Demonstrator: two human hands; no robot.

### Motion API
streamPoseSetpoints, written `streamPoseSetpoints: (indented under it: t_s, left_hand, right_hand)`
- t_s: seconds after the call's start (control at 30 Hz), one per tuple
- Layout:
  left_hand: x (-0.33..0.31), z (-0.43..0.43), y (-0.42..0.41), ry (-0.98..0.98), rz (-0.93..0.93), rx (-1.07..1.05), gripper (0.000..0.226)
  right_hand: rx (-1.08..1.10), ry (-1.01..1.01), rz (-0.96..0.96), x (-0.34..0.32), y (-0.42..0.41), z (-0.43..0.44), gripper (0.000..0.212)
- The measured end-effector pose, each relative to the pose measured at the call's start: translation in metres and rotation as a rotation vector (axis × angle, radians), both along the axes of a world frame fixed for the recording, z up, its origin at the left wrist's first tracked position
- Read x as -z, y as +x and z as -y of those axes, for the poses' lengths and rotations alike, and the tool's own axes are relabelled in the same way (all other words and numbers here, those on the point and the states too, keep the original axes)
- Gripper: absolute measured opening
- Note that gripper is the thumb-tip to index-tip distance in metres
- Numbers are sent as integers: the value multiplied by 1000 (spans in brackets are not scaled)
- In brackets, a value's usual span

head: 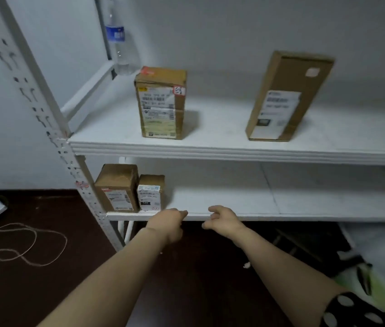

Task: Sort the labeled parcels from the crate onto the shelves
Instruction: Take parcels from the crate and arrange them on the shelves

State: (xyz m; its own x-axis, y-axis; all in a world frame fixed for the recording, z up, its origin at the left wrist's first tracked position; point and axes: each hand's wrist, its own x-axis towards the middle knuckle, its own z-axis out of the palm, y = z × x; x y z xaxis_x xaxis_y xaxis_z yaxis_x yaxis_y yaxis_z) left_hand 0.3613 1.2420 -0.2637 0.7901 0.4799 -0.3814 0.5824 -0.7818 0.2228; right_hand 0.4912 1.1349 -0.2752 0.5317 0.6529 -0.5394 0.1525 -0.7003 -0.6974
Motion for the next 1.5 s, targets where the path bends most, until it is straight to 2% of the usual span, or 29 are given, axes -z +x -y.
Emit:
streamPoseSetpoints:
  t_s: [0.17,0.33,0.63,0.73,0.93,1.1,1.17,1.37,1.5]
  left_hand:
    - [-34,52,20,21,15,238,48]
    - [-53,130,35,-3,23,485,46]
    - [-77,384,29,-13,52,1002,47]
    - [-83,497,5,2,66,1172,41]
    - [-72,735,-94,-130,48,1467,52]
    - [-69,885,-189,-144,33,1703,50]
    - [-71,931,-210,-140,40,1760,47]
    - [-80,1056,-234,-167,56,1861,60]
    - [-80,1139,-239,-240,80,1912,57]
  right_hand:
    - [317,78,-4,-37,-16,99,51]
    - [620,130,-9,-56,-56,205,47]
    - [1129,160,30,-74,-164,458,44]
    - [1308,182,60,-78,-224,553,43]
    - [1691,175,156,-65,-384,759,40]
    - [2065,161,257,-70,-505,892,31]
    - [2150,180,287,-73,-533,931,31]
    - [2357,213,453,-72,-580,1022,31]
    - [2479,91,563,-70,-585,1086,32]
